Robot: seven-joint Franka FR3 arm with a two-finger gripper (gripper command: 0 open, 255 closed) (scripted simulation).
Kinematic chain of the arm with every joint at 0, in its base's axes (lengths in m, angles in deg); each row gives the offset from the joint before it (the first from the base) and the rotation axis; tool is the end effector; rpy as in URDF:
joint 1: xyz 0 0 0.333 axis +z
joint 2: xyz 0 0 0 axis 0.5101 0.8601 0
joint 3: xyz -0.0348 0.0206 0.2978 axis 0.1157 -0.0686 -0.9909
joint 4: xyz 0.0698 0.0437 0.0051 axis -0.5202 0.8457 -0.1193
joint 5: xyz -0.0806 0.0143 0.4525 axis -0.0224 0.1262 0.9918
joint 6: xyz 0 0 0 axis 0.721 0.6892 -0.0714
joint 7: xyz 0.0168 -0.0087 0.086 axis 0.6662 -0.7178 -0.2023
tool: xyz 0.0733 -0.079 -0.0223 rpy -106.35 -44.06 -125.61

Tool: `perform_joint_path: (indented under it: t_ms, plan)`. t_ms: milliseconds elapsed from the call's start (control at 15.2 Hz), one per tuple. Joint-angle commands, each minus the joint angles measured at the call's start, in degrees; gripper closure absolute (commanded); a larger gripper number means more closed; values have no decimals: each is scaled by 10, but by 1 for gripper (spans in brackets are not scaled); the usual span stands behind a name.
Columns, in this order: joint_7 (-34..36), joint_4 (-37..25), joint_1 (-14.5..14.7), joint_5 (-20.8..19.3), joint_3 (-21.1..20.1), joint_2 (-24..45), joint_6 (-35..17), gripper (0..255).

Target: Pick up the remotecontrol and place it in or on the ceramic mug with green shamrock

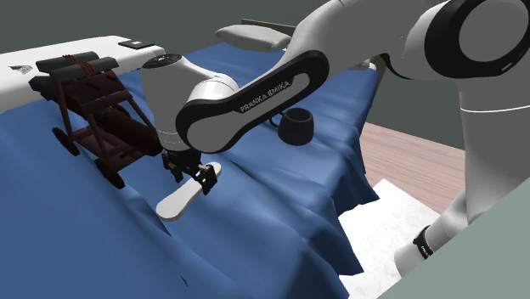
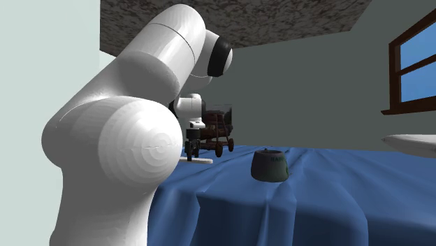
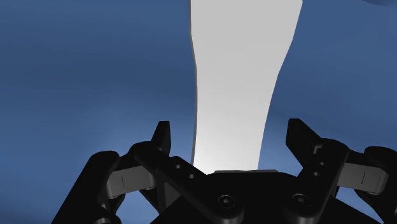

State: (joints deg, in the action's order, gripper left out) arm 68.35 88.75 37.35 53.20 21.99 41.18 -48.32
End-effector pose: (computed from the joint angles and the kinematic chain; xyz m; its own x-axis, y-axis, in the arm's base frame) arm 0.5397 0.4839 0.2843 0.4595 -0.8881 -0.0081 -0.8881 -0.4594 -0.0173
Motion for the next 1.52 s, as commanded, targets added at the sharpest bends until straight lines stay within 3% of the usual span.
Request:
perform_joint_path:
  t_ms: [0, 66, 132, 726, 1452]
  plan:
    - [0, 0, 0, 0, 0, 0, 0, 0]
    - [0, 0, 0, 0, 0, 0, 0, 0]
    - [0, 0, 0, 0, 0, 0, 0, 255]
    - [0, 0, 0, 0, 0, 0, 0, 255]
    - [-17, -36, -8, 28, -19, -35, 64, 255]
